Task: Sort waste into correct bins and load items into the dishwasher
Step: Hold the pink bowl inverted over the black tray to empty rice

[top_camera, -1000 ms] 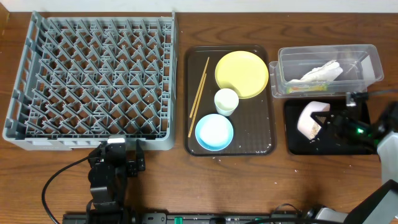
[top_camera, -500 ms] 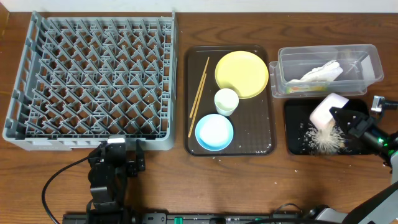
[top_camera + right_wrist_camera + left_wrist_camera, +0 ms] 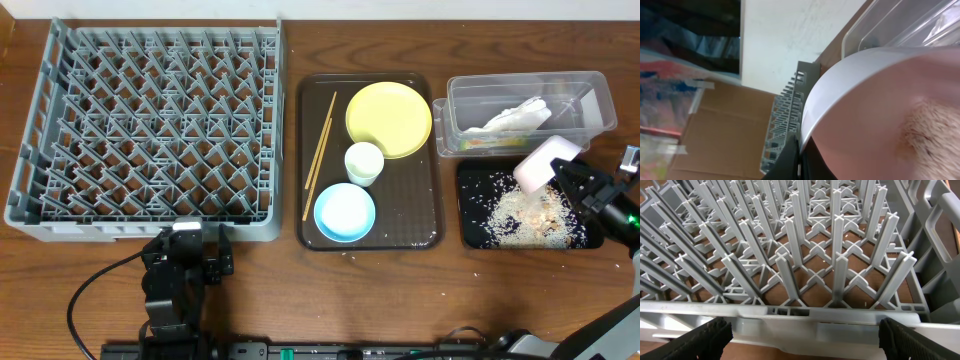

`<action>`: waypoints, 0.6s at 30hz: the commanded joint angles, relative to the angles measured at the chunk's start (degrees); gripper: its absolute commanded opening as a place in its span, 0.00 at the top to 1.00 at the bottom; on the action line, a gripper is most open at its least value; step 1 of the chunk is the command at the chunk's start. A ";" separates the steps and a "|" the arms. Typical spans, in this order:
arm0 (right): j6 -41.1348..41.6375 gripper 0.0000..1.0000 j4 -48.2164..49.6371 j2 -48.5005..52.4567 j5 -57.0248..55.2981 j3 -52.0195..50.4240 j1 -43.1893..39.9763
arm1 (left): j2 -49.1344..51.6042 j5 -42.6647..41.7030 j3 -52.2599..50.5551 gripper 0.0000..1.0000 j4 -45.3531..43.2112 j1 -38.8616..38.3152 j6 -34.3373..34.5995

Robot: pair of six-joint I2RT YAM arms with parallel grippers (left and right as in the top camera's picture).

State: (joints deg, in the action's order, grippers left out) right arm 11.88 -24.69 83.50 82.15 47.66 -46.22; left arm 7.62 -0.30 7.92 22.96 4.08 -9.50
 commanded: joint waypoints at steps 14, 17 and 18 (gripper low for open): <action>18.58 0.99 3.19 -0.13 -0.48 0.00 -2.10 | -0.15 -0.57 -0.09 0.03 1.05 0.24 -0.79; 19.34 0.99 3.06 -0.13 -1.27 0.00 -2.10 | -0.15 -0.57 -0.09 0.03 1.05 0.22 -0.79; 19.34 0.99 2.89 -0.13 -1.81 -0.04 -2.10 | -0.15 -0.55 -0.09 0.03 1.05 0.22 -0.79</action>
State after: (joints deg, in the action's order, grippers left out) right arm 29.19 -21.78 83.50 80.68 47.62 -47.81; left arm 7.62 -0.32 7.92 22.96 4.08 -9.47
